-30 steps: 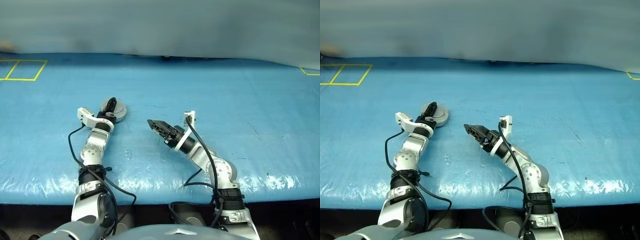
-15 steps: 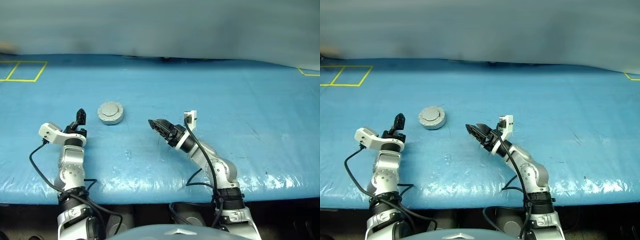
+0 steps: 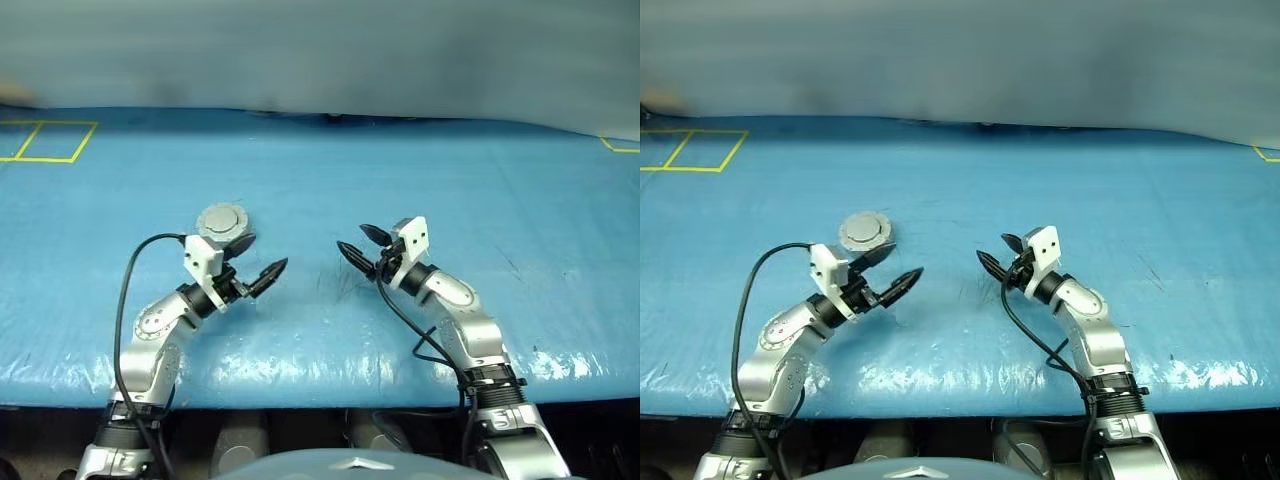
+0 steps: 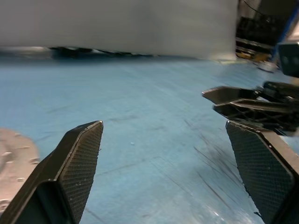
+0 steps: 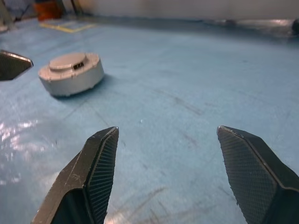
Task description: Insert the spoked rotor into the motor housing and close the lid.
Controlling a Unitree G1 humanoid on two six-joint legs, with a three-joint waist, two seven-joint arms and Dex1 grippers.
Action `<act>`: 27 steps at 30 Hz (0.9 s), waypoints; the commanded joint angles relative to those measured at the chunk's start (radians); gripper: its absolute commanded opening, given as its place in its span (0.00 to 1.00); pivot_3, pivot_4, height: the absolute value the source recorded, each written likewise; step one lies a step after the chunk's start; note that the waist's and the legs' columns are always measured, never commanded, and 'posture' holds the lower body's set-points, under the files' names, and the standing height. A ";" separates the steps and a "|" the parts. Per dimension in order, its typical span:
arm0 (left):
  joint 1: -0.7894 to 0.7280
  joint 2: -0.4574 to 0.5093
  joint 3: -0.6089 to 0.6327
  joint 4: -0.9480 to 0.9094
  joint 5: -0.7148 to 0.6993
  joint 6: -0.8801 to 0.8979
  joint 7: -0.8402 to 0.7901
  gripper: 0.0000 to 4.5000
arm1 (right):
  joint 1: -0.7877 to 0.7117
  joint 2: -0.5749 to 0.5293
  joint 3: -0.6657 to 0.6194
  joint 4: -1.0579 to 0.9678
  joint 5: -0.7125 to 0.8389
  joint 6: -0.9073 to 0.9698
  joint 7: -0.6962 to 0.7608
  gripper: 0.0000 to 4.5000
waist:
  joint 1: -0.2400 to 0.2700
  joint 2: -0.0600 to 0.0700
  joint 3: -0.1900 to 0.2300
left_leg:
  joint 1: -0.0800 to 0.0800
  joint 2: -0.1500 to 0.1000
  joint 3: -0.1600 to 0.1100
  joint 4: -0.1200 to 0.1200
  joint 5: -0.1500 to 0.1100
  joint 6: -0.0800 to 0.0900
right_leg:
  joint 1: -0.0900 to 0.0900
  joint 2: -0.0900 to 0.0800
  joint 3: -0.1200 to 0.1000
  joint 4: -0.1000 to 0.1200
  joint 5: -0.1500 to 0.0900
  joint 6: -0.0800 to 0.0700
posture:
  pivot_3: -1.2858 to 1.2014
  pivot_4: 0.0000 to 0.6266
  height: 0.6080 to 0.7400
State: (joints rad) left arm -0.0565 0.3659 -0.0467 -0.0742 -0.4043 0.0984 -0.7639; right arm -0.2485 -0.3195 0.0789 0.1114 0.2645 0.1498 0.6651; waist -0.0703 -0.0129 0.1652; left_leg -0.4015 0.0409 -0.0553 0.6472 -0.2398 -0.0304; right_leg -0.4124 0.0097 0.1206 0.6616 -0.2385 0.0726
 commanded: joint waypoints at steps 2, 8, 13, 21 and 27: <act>-0.024 0.005 -0.019 0.041 0.065 -0.063 -0.016 1.00 | 0.005 -0.065 0.045 -0.022 -0.083 -0.052 0.046 0.92 | 0.001 0.000 0.000 | 0.000 0.000 0.000 0.000 0.000 0.000 | 0.000 0.000 0.000 0.000 0.000 0.000 | 0.52 0.24 1.00; -0.036 -0.012 -0.018 0.074 0.070 -0.074 -0.038 1.00 | 0.004 -0.058 0.028 -0.015 -0.088 -0.070 0.034 1.00 | 0.003 0.000 0.000 | 0.000 0.000 0.000 0.000 0.000 0.000 | 0.000 0.000 0.000 0.000 0.000 0.000 | 0.52 0.24 1.00; -0.040 -0.013 -0.013 0.077 0.065 -0.065 -0.048 1.00 | 0.008 -0.048 0.021 -0.025 -0.072 -0.067 0.040 1.00 | 0.003 0.000 0.000 | 0.000 0.000 0.000 0.001 0.000 0.000 | 0.000 0.000 0.000 0.000 0.000 0.000 | 0.52 0.24 1.00; -0.037 -0.019 -0.010 0.079 0.041 -0.051 -0.075 1.00 | 0.011 -0.041 0.017 -0.016 -0.094 -0.077 0.013 1.00 | 0.003 0.000 0.000 | 0.000 0.000 0.000 0.001 0.000 0.000 | 0.001 -0.001 0.000 0.000 0.000 0.000 | 0.52 0.24 1.00; -0.045 -0.028 -0.017 0.093 0.043 -0.052 -0.080 1.00 | 0.009 -0.046 0.012 -0.009 -0.100 -0.083 0.007 1.00 | 0.003 0.000 0.000 | 0.000 0.000 0.000 0.001 0.000 0.000 | 0.001 0.000 0.000 0.000 0.000 0.000 | 0.52 0.24 1.00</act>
State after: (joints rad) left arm -0.0884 0.3423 -0.0660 0.0313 -0.3549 0.0558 -0.8360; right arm -0.2373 -0.3592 0.1123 0.1126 0.1636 0.0936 0.6755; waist -0.0673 -0.0130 0.1652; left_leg -0.4015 0.0406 -0.0551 0.6479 -0.2398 -0.0303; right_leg -0.4117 0.0092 0.1207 0.6616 -0.2382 0.0731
